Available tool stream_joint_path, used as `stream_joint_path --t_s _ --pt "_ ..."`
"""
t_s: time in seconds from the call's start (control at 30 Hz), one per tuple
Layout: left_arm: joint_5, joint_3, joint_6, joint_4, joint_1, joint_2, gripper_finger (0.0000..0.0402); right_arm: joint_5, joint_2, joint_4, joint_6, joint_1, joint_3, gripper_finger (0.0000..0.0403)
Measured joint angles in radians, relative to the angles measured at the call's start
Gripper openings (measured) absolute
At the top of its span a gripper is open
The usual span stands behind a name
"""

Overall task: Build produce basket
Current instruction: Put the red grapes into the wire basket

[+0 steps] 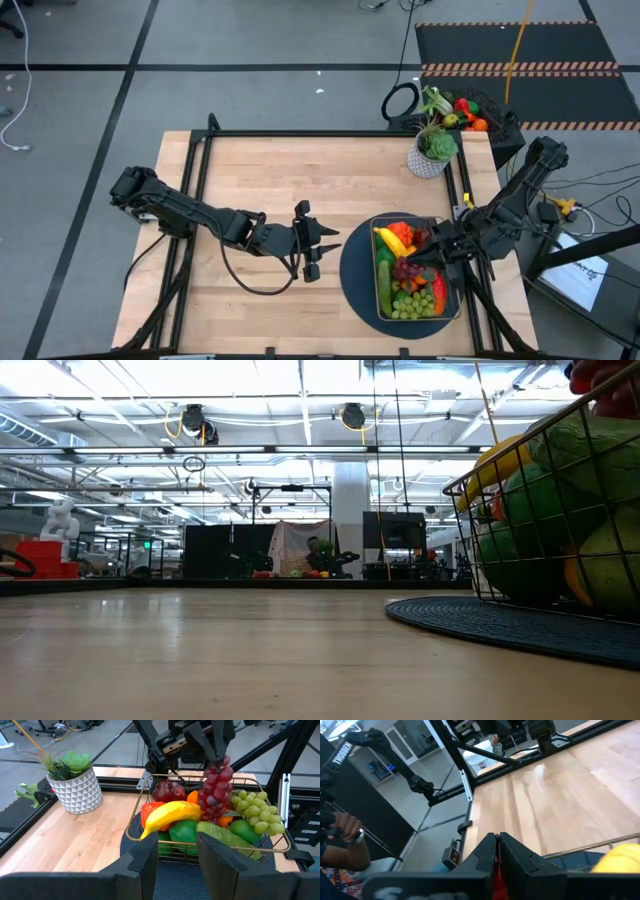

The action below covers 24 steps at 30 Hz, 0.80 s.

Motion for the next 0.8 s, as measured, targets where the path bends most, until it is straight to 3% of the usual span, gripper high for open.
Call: stream_joint_path --t_s 0.53,0.67,0.8 --pt "0.0 0.0 0.0 0.0 0.0 0.0 0.0136 0.02 -0.171 -0.474 0.052 0.0 -0.004 0.0018" --pt "0.0 0.0 0.0 0.0 0.0 0.0 0.0136 0.02 -0.2 -0.548 0.05 0.0 -0.004 0.0043" --pt "0.0 0.0 -0.001 0.0 0.0 0.0 0.0136 0.019 -0.217 -0.581 0.053 0.0 -0.004 0.0097"
